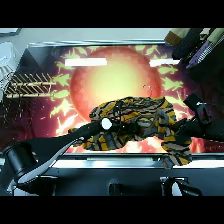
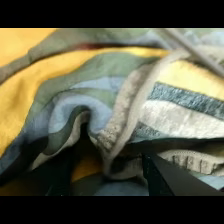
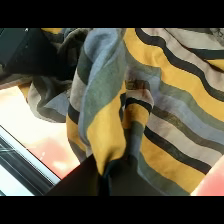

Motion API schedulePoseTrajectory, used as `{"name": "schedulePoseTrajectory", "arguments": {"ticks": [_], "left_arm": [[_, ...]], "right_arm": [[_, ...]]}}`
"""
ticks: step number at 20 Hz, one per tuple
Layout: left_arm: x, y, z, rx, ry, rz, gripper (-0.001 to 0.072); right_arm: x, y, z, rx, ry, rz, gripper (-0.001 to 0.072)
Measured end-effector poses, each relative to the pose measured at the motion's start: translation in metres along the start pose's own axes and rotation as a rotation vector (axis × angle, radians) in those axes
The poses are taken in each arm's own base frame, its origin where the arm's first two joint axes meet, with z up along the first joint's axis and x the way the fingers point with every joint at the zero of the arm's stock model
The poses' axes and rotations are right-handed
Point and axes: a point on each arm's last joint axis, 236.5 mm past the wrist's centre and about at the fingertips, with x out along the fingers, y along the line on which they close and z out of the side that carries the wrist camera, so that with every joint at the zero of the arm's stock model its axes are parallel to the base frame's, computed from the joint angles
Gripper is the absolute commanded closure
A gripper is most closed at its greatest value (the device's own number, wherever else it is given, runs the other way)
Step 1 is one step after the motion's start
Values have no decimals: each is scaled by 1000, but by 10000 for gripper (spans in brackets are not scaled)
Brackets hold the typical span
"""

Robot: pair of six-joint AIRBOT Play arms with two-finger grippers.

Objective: Fold the clothes and pants, and hang the long-sleeved shirts on hangers.

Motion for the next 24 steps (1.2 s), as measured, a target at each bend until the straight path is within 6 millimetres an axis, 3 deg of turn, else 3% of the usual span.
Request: {"name": "schedulePoseTrajectory", "arguments": {"ticks": [1,3,4,8,13,16,24], "left_arm": [[1,1,-2,-1,9,2,252],[2,3,-4,-2,16,4,395],[3,4,-4,-2,16,5,404],[4,5,3,-4,-14,9,687],[3,8,9,-8,-32,13,689],[-3,19,24,-35,-50,21,690],[-35,53,89,-132,-132,27,690]], "right_arm": [[0,0,0,1,0,-1,688],[0,0,0,3,1,-1,688],[0,0,0,3,1,-1,688],[0,0,-1,3,2,-2,688],[0,1,-1,22,4,2,689],[-1,2,-1,85,2,1,690],[-21,16,8,161,-49,-28,691]]}}
